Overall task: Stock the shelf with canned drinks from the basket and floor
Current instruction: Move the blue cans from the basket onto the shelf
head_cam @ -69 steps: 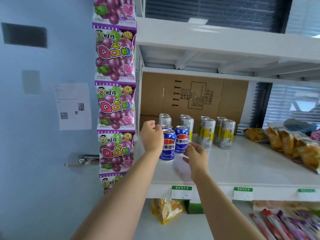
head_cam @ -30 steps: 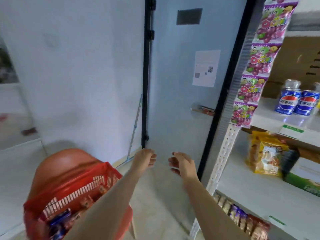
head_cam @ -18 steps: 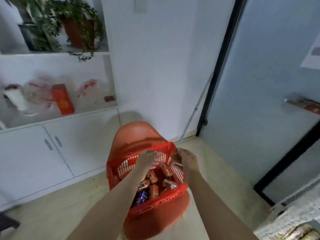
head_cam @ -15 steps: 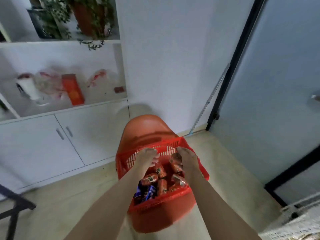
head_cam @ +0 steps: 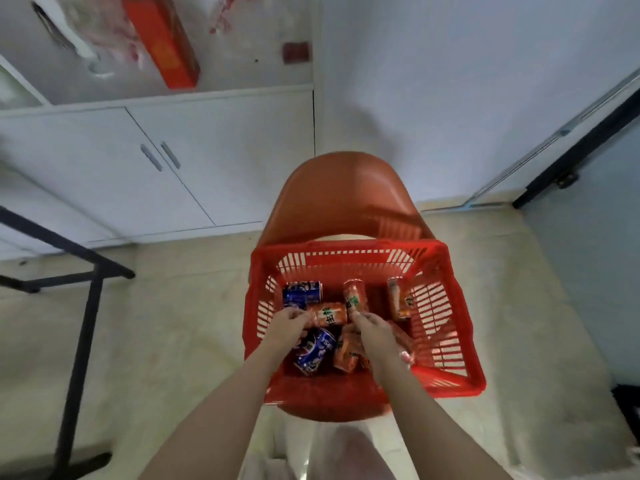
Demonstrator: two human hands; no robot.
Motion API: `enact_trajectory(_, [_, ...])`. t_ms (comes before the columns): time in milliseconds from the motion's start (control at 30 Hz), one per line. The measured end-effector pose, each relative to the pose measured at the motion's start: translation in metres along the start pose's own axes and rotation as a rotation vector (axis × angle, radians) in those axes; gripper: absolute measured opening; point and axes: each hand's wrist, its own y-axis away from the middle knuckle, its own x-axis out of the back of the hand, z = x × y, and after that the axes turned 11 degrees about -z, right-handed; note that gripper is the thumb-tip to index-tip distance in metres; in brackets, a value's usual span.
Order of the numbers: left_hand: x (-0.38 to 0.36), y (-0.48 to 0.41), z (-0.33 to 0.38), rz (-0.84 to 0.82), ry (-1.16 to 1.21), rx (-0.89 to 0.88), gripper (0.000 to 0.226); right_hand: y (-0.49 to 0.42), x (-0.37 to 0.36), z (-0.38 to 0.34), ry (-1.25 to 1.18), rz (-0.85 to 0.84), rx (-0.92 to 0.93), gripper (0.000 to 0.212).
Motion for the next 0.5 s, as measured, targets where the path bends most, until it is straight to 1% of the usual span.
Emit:
enact_trajectory(133, [-0.019, -0.039, -0.026, 0.030, -0.008, 0.137, 0.011, -0.041, 0.010, 0.026, 0.072, -0.089, -0.137, 0.025])
enact_trajectory(233, [-0.036, -0.067, -0.050, 0.044, 0.009, 0.227, 0.024, -0.066, 0.015, 0.045, 0.103, -0.132, -0.244, 0.029])
enact_trajectory(300, [-0.045, -0.081, -0.063, 0.073, 0.051, 0.284, 0.027, -0.081, 0.018, 0.059, 0.124, -0.151, -0.282, 0.033])
enact_trajectory(433, [-0.057, -0.106, -0.092, 0.260, 0.244, 0.342, 0.031, -0.116, 0.015, 0.079, 0.273, -0.220, -0.247, 0.027])
enact_trajectory(500, [-0.060, -0.113, -0.103, 0.290, 0.420, 0.414, 0.040, -0.131, 0.011, 0.083, 0.390, -0.251, -0.214, 0.039])
